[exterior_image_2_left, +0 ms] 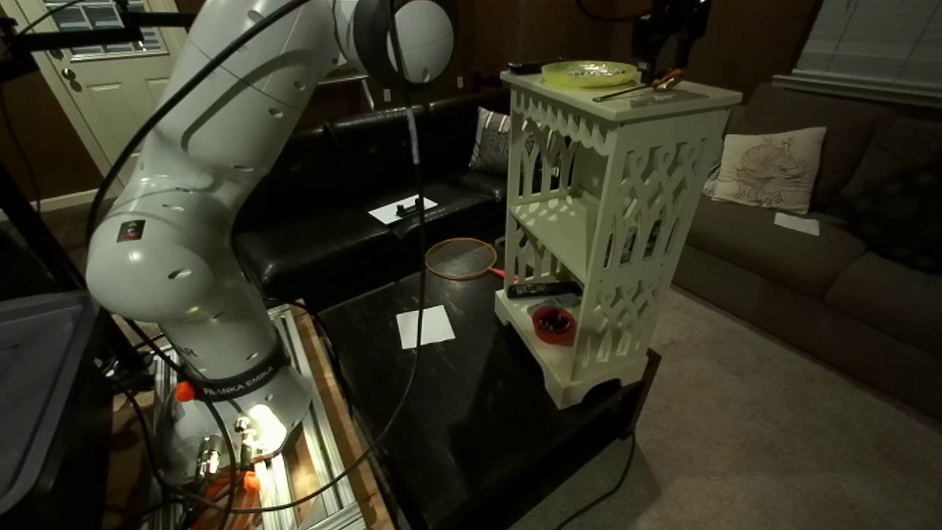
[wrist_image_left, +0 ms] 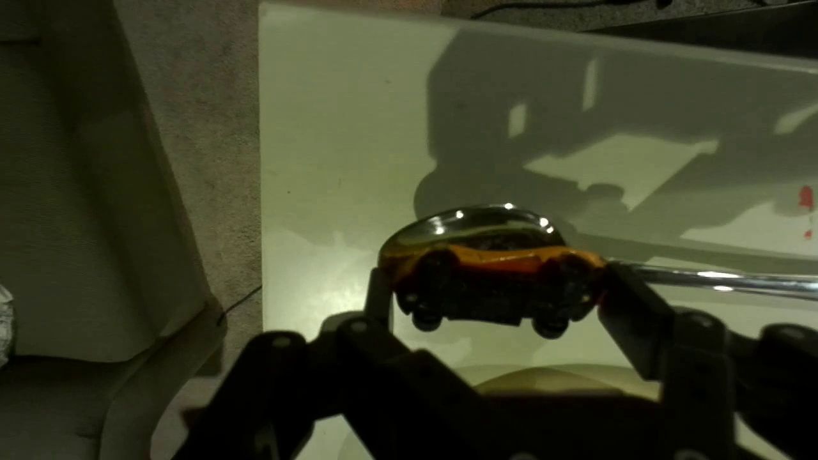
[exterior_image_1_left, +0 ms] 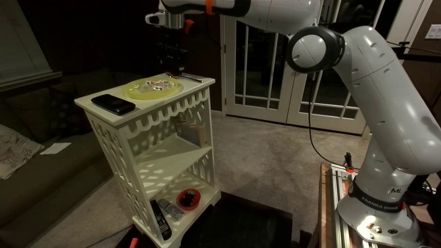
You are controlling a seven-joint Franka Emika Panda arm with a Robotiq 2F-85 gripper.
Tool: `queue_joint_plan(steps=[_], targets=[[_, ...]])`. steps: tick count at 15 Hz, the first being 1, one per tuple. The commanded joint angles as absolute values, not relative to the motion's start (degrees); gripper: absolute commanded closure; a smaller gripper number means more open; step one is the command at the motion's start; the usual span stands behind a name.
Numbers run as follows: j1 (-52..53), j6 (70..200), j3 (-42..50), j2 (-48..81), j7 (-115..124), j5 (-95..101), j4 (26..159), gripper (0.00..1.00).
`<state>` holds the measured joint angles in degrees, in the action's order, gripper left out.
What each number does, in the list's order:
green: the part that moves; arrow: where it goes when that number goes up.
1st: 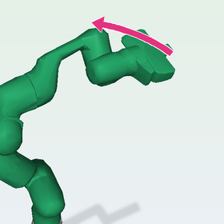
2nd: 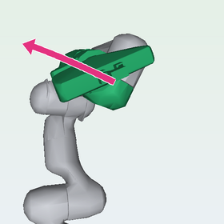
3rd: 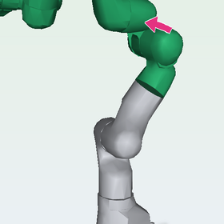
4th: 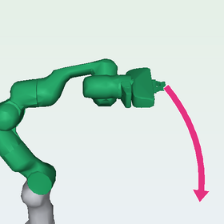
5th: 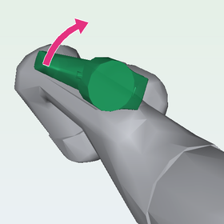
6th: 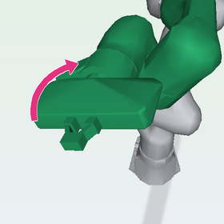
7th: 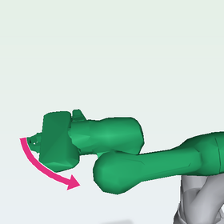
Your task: Take the black item off of the plate
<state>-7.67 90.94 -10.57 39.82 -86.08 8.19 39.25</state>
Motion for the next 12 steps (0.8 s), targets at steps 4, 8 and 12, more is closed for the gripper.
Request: queue_joint_plan(steps=[4,8,12], targets=[[-8.4,90.8,-11.2,40.3,-87.8,7.2,38.6,0.00],[-8.5,90.4,-11.2,40.0,-87.5,7.2,38.5,0.00],[-8.0,88.5,-10.2,38.1,-84.1,8.2,39.3,0.00]])
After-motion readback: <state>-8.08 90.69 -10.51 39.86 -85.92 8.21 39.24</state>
